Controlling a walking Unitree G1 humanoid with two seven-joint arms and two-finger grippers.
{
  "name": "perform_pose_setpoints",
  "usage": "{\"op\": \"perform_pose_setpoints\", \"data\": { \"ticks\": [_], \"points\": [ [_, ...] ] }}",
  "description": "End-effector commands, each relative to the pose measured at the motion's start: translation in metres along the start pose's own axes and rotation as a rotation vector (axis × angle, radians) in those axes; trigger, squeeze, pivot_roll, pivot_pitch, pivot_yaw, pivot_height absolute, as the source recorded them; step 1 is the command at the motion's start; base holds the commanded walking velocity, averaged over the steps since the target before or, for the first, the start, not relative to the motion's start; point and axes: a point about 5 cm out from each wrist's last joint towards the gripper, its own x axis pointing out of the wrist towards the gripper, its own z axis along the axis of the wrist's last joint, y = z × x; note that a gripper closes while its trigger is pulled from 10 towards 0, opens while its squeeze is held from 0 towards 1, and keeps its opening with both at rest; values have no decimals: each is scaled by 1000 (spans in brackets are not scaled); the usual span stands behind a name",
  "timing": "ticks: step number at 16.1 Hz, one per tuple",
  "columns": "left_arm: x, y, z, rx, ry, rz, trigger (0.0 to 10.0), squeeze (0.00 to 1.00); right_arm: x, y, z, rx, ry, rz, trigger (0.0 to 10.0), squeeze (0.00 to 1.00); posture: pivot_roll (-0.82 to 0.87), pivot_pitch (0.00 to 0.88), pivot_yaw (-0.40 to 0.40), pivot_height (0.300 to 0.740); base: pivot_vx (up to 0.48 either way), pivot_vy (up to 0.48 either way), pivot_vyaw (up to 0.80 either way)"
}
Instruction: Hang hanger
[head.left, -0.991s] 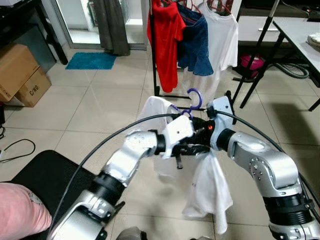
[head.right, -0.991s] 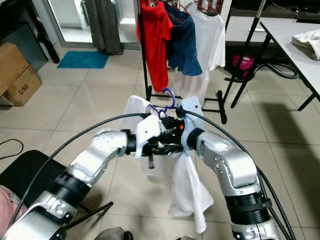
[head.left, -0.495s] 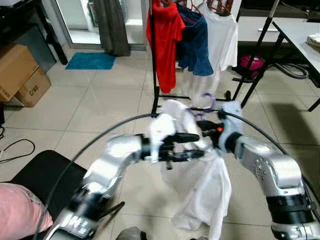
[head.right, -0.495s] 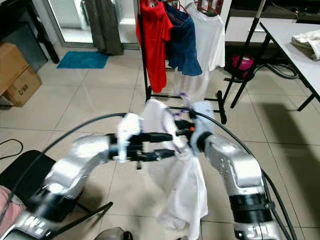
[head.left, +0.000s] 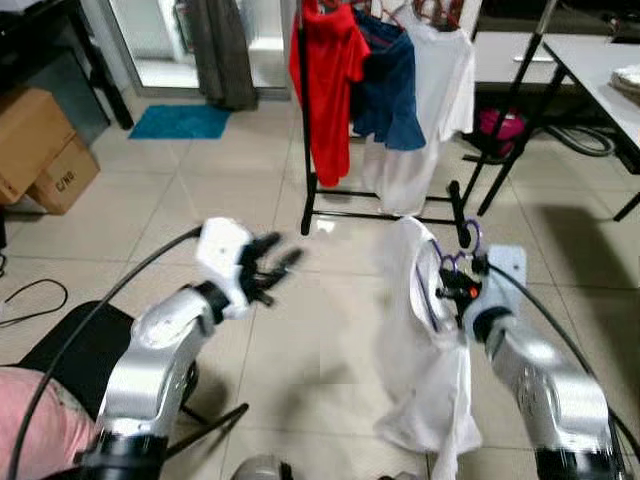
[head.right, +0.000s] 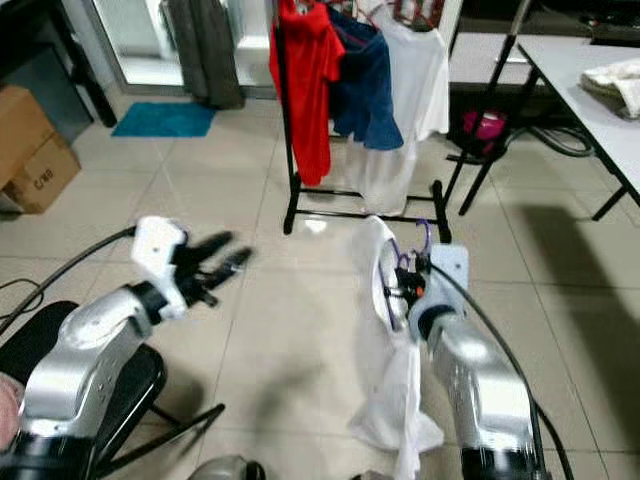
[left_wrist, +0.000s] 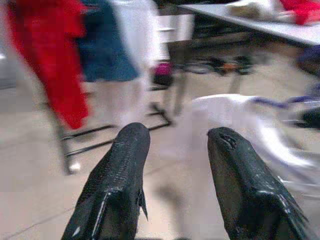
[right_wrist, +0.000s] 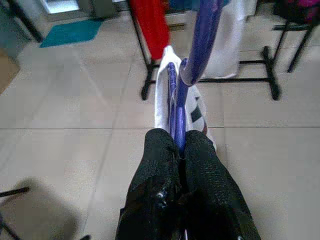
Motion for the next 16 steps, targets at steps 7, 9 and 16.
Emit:
{"op": "perform_pose_setpoints", "data": {
  "ticks": [7,9,16],
  "points": [
    [5,-11,-12,110,27,155,10000,0,-17,12,7,81,-173,-82,10000,0,85,4,45,740,184,0,-343],
    [14,-14,-7,38,0,178,10000,0,-14,11,13,68,-227,-99,10000,0,81,0,49,740,330,0,-638],
    [20,-12,-7,58,4,187,10000,0,-13,18,12,79,-233,-62,10000,0,76,0,45,740,334,0,0]
  ]
}}
